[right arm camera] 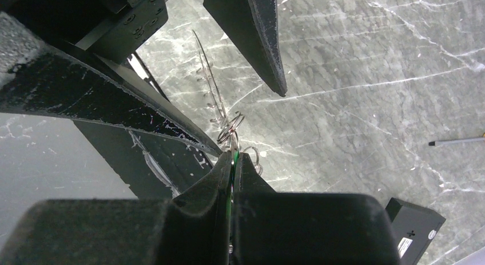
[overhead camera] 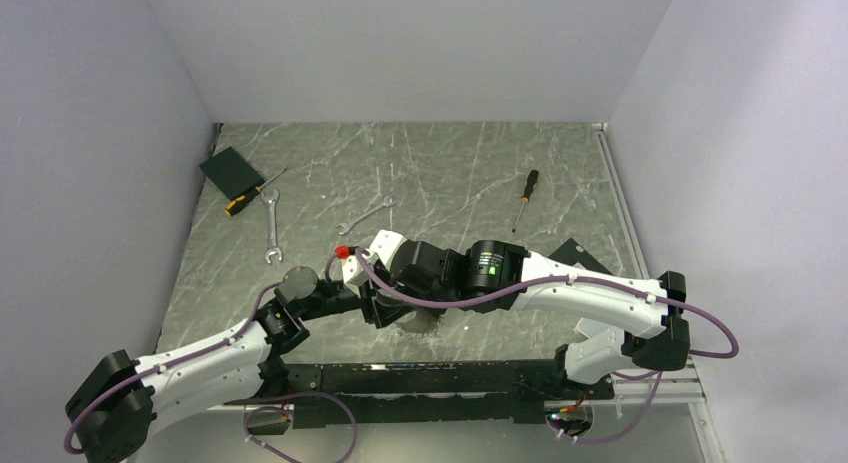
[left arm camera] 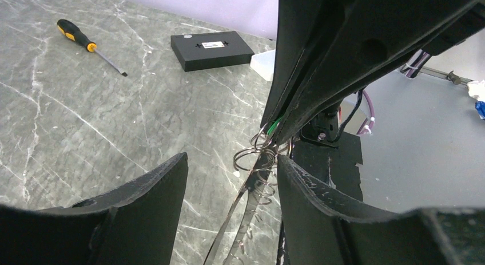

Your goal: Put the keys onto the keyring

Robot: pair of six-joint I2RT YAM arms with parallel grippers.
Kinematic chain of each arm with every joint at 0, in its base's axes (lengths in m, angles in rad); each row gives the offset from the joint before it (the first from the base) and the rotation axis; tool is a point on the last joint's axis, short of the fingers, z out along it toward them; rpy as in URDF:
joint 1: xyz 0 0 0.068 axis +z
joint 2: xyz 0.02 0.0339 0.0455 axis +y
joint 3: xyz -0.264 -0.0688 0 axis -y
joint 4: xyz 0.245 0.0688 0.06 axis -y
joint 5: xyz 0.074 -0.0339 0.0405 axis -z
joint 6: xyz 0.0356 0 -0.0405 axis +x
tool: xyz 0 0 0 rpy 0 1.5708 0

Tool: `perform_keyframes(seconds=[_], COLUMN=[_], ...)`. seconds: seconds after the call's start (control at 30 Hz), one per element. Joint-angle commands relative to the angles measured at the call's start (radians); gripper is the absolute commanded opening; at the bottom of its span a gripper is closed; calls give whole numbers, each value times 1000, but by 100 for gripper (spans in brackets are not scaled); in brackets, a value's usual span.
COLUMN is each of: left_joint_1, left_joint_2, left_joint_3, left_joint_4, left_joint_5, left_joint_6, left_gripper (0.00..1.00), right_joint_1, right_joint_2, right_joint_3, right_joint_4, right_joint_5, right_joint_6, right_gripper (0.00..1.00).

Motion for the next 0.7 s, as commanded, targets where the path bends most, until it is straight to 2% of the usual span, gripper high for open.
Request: perform_keyframes(seconds=[0.0, 0.2, 0.4, 0.57, 0.67], left_joint_1=[-4, -4, -4, -5, -4], left_joint_2=[1, 19, 34, 34, 31], left_joint_3=[43, 64, 71, 65, 70], left_joint_4=[66, 63, 58, 86, 82], left_joint_5=[-3, 23, 20, 44, 81], left_joint_6=[-16, -26, -20, 3, 41], left_gripper=[61, 56, 46, 44, 36], right_joint_1=[-4, -4, -5, -4, -4], right_joint_2=[-12, -9, -7, -5, -4], right_joint_3=[38, 37, 45, 49, 53], right_joint_4=[42, 45, 48, 49, 49], right_joint_5=[2, 2, 0, -10, -17], right_joint_6=[14, 15, 14, 15, 17], right_gripper=[0, 0, 0, 0, 0])
